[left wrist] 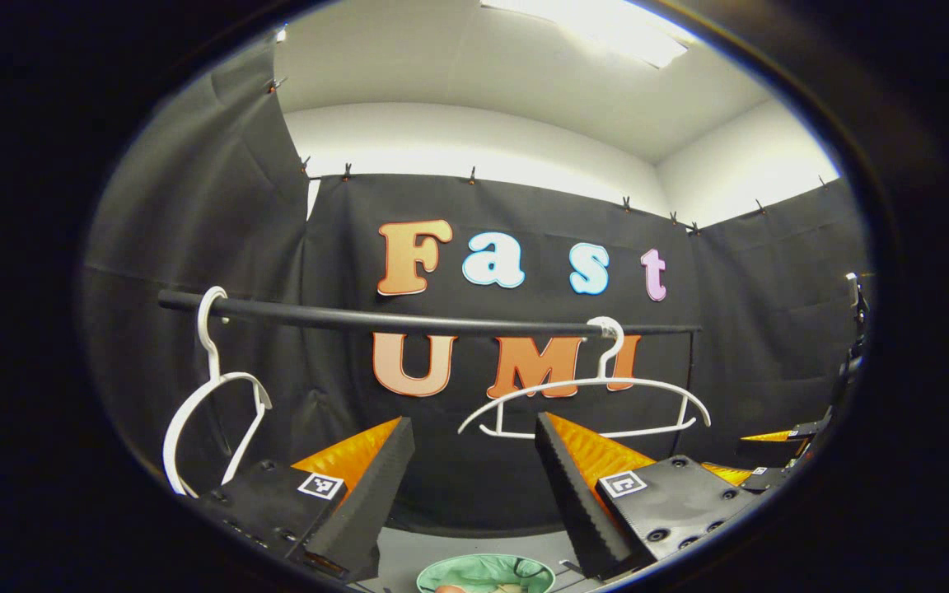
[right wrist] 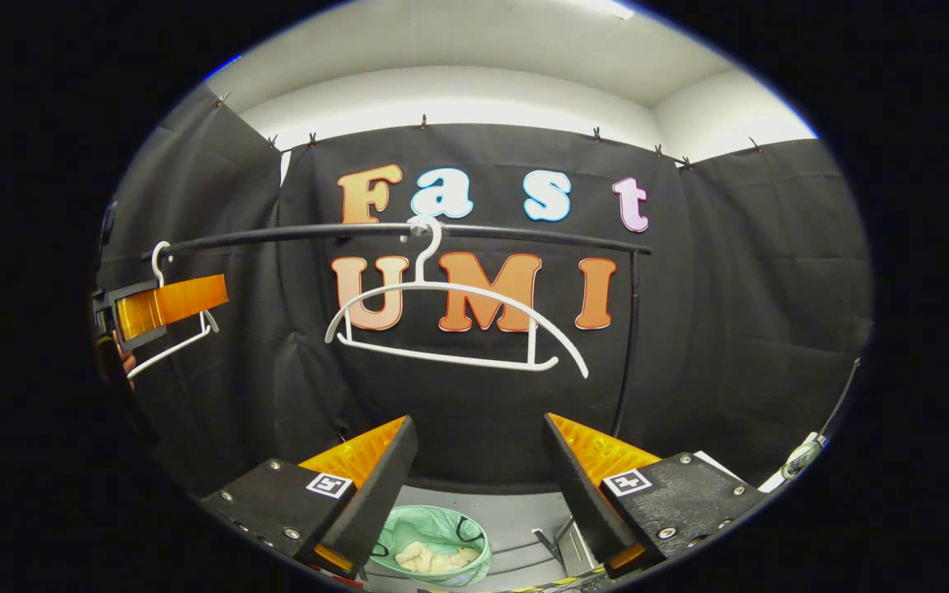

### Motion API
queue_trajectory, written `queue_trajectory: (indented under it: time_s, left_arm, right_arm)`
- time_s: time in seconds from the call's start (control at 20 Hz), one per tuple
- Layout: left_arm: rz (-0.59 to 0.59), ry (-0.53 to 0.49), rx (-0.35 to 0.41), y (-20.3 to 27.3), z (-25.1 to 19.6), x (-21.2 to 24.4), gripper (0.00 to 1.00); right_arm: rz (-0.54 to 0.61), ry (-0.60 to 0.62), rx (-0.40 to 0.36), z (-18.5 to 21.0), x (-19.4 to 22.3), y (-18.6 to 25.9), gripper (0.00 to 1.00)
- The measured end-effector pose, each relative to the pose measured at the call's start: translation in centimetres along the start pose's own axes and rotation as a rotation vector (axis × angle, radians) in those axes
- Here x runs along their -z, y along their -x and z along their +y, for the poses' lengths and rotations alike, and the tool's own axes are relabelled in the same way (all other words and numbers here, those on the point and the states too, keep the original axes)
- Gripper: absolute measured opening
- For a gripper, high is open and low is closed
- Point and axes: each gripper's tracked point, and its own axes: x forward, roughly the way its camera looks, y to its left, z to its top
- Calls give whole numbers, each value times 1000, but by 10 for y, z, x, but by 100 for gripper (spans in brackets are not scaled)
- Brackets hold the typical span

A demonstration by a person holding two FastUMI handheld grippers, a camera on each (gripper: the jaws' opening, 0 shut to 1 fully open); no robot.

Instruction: Grasp the clothes on the hanger with both hands and then place them into the laundry hamper below.

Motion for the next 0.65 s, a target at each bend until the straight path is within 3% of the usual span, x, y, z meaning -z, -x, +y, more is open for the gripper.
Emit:
queue_trajectory:
  time_s: [0.25,0.4,0.65]
  left_arm:
    - [-9,32,-17,-9,9,3,94]
    - [-7,24,-33,-15,13,9,100]
    - [43,50,-41,-28,10,33,100]
  right_arm:
    - [-40,-21,18,-12,-12,8,95]
    - [-44,-41,22,-17,-9,8,95]
    - [-26,-70,22,-28,1,-2,95]
